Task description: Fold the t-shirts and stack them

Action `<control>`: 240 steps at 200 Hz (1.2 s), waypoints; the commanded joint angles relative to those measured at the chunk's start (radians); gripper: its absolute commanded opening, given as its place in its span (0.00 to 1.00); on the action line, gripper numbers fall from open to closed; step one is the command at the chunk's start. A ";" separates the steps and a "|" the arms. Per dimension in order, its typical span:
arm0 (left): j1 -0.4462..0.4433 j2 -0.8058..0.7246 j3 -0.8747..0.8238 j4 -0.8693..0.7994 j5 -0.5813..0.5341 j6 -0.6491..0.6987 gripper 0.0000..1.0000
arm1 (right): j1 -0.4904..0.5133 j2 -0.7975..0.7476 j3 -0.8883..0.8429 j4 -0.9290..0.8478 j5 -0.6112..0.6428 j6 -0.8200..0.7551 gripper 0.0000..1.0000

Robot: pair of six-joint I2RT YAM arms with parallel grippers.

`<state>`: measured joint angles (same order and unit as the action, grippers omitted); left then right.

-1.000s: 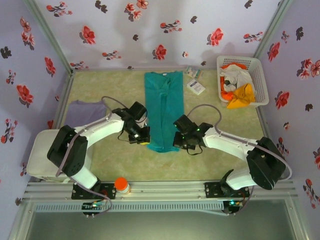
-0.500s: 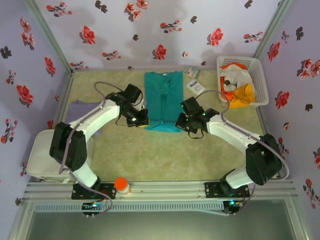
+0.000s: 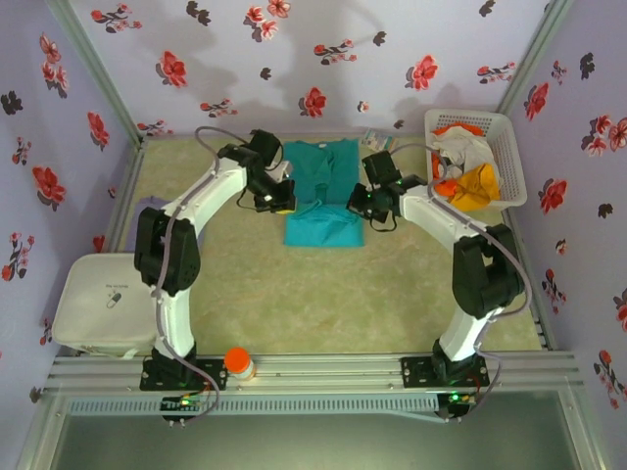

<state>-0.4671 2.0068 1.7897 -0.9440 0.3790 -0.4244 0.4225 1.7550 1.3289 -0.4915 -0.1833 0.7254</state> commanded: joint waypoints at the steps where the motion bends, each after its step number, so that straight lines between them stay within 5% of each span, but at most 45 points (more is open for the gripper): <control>1: 0.024 0.062 0.091 -0.072 -0.022 0.056 0.00 | -0.023 0.059 0.089 -0.014 -0.028 -0.059 0.00; 175: 0.102 0.447 0.517 -0.063 0.002 0.074 0.00 | -0.103 0.377 0.313 0.095 -0.097 -0.041 0.00; 192: 0.105 0.477 0.544 -0.044 0.004 0.074 0.06 | -0.111 0.403 0.329 0.107 -0.097 -0.028 0.00; 215: 0.108 0.517 0.589 -0.020 0.006 0.080 0.30 | -0.123 0.421 0.339 0.139 -0.087 -0.009 0.11; 240: 0.120 0.521 0.623 -0.017 -0.011 0.081 0.52 | -0.137 0.421 0.347 0.158 -0.089 -0.013 0.48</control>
<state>-0.3672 2.5195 2.3539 -0.9714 0.3706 -0.3611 0.3061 2.1693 1.6341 -0.3771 -0.2707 0.7052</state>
